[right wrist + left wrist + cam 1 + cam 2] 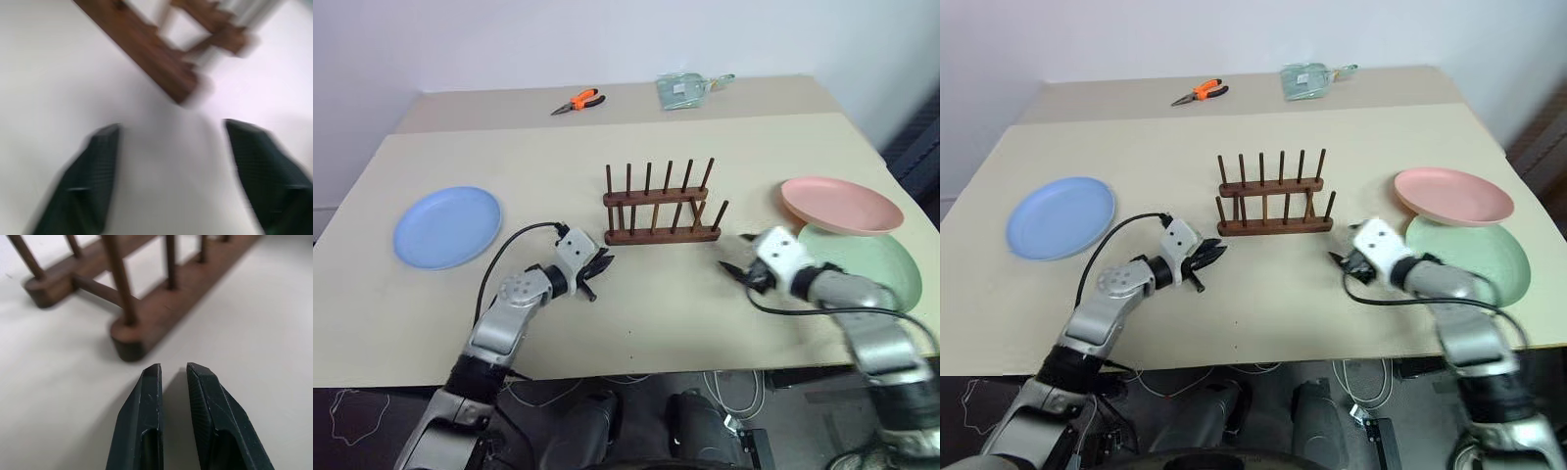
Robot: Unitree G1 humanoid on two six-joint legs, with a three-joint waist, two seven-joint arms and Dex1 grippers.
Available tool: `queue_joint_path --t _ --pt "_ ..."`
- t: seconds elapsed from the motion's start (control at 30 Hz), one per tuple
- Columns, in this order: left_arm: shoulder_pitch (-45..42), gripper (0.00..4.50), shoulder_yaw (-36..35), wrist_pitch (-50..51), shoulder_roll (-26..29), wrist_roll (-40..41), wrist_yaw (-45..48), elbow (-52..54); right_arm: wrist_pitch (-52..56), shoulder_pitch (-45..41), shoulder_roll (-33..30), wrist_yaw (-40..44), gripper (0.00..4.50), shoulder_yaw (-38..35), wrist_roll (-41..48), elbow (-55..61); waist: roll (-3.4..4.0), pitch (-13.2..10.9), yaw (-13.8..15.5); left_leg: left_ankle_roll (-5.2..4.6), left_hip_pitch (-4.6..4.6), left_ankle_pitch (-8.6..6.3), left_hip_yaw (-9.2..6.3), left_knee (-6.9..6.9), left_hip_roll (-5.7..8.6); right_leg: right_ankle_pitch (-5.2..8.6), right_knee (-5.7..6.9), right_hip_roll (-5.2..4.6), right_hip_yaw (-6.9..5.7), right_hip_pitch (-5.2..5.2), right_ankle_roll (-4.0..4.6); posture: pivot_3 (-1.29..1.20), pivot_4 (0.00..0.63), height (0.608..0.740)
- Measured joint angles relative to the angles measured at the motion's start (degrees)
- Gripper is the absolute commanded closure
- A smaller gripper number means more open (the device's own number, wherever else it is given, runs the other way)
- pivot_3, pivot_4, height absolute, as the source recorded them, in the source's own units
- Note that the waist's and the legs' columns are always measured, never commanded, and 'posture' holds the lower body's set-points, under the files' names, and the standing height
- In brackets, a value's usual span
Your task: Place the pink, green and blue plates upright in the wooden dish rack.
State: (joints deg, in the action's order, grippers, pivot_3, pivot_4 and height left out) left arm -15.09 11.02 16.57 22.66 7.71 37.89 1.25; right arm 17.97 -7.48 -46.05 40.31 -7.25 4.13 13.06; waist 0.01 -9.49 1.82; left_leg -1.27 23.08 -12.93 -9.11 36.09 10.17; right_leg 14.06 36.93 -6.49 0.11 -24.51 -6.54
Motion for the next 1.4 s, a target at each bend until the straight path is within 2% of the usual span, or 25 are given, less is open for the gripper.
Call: queue_joint_path --t 0.07,0.17,0.37,0.47,0.63,0.67,0.97,1.07,1.13,1.27,1.4 --pt "2.1 3.72 0.2 1.3 0.4 1.9 2.6 2.5 -0.9 -0.1 -4.5 0.7 0.61 -3.3 -0.8 1.2 -0.03 0.0 0.1 0.00 -0.01 0.00 -0.01 0.02 -0.02 0.01 -0.01 0.01 -0.03 0.03 0.01 0.00 0.150 0.740" --pt "3.2 3.72 1.4 2.3 0.5 4.3 6.3 5.8 -4.4 -0.3 -9.7 0.2 0.61 -2.9 -6.1 -1.6 -0.07 0.0 0.4 0.00 0.03 0.00 0.01 0.08 -0.02 0.01 -0.05 -0.02 -0.05 0.06 0.01 0.00 0.150 0.740" --pt "1.6 3.72 1.6 4.1 -1.0 8.0 8.3 10.4 -10.6 -5.0 -12.7 -5.4 0.61 3.5 -18.0 -16.6 -0.09 -0.1 0.4 0.00 0.10 0.01 0.04 0.07 -0.01 0.01 -0.08 -0.05 -0.03 0.00 0.01 0.00 0.150 0.740" --pt "1.0 3.72 1.6 4.3 -1.9 8.2 8.1 11.3 -13.7 -7.7 -12.7 -9.3 1.50 7.1 -23.3 -25.4 -0.08 -0.1 0.3 0.01 0.10 0.02 0.08 0.06 -0.01 0.01 -0.07 -0.05 -0.01 -0.01 0.02 0.00 0.150 0.740" --pt "2.3 3.72 1.6 4.4 -1.5 8.2 7.7 12.1 -16.2 -9.1 -12.6 -12.2 4.18 9.5 -26.7 -31.3 -0.01 -0.1 0.2 0.03 0.10 0.03 0.10 0.05 -0.01 0.01 -0.05 -0.02 0.04 -0.05 0.02 0.00 0.150 0.740" --pt "2.5 3.72 1.6 4.4 -1.4 8.2 7.7 12.3 -16.3 -9.7 -12.6 -12.3 4.47 9.6 -26.9 -31.2 -0.02 -0.1 0.2 0.02 0.10 0.03 0.10 0.05 -0.01 0.01 -0.05 -0.02 0.05 -0.05 0.02 0.00 0.150 0.740" --pt "3.5 3.72 1.4 4.3 -0.1 8.3 7.8 12.8 -16.4 -8.6 -13.2 -11.6 4.47 7.8 -27.4 -21.9 0.00 -0.1 0.4 0.01 0.12 0.02 0.10 0.06 -0.01 0.01 -0.05 -0.02 0.05 -0.05 0.01 0.00 0.150 0.740" --pt "3.5 3.72 1.1 3.8 0.0 8.2 7.8 12.5 -14.4 -9.5 -11.1 -10.2 4.47 2.7 -21.2 -15.8 0.04 -0.1 0.2 0.00 0.10 0.01 0.10 0.03 -0.04 0.01 -0.05 0.00 0.06 -0.06 0.02 0.00 0.150 0.740" --pt "3.0 3.72 0.5 3.0 -0.3 8.1 7.3 11.6 -8.5 -13.3 -3.0 -9.1 4.47 -2.5 -9.6 -7.7 0.00 -0.2 -0.5 0.02 0.10 0.03 0.07 0.03 -0.11 -0.01 -0.02 0.05 0.07 -0.06 0.04 0.00 0.150 0.740" --pt "1.8 3.72 -2.4 1.3 -0.7 8.2 5.7 10.3 13.1 -18.4 13.8 -12.5 4.47 -10.1 20.8 10.2 -0.13 -0.2 -0.8 0.02 0.16 0.03 -0.11 0.05 -0.08 -0.01 -0.05 0.07 0.02 -0.05 0.04 0.00 0.150 0.740" --pt "1.8 3.72 -4.0 0.4 -0.4 8.3 5.4 10.1 25.0 -18.7 22.5 -21.7 4.47 -11.6 36.4 18.2 -0.12 -0.2 -0.5 -0.02 0.19 0.00 -0.10 0.04 0.01 -0.01 -0.08 0.02 0.03 -0.08 0.04 0.00 0.150 0.740"
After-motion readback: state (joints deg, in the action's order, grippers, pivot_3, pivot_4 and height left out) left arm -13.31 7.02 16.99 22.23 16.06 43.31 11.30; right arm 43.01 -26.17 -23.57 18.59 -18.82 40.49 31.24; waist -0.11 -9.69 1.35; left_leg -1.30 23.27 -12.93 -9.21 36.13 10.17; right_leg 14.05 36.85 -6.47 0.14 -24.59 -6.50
